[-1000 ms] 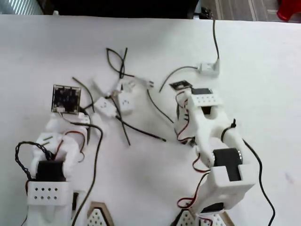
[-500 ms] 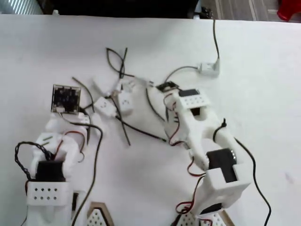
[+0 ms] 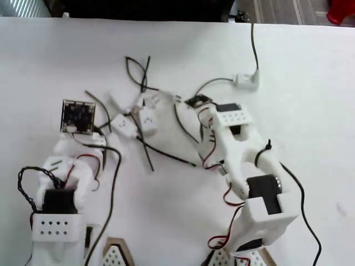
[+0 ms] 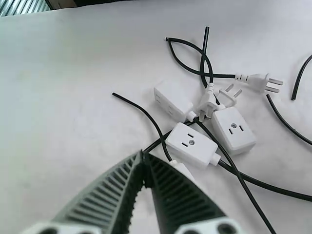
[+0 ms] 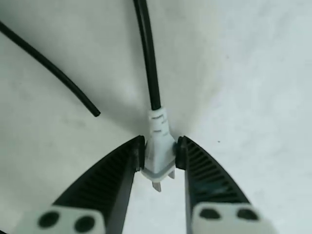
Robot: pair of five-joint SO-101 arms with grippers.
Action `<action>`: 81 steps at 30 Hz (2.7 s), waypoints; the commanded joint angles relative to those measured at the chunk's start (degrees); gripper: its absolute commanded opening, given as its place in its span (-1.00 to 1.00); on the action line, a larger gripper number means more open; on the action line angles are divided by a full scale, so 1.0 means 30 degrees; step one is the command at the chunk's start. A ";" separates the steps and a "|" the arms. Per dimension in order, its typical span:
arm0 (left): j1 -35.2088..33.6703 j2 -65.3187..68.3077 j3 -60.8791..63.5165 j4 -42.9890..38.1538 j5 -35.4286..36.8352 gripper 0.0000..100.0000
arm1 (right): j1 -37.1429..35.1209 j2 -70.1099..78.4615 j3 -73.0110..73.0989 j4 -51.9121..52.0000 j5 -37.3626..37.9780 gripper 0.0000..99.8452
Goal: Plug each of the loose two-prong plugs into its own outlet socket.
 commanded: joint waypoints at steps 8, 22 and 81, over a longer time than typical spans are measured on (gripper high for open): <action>-0.0015 -0.0396 -0.0205 -0.0498 0.0088 -0.95 | 0.0601 -0.0982 -0.0733 -0.0132 0.1758 -0.87; -0.0015 -0.0396 -0.0205 -0.0498 0.0088 -0.95 | 0.0923 -0.0952 -0.0498 -0.0015 0.2608 -0.91; 0.0484 -0.0396 -0.0176 -0.0557 0.0059 -0.95 | 0.1245 -0.8923 -0.3136 0.5377 0.2608 -0.97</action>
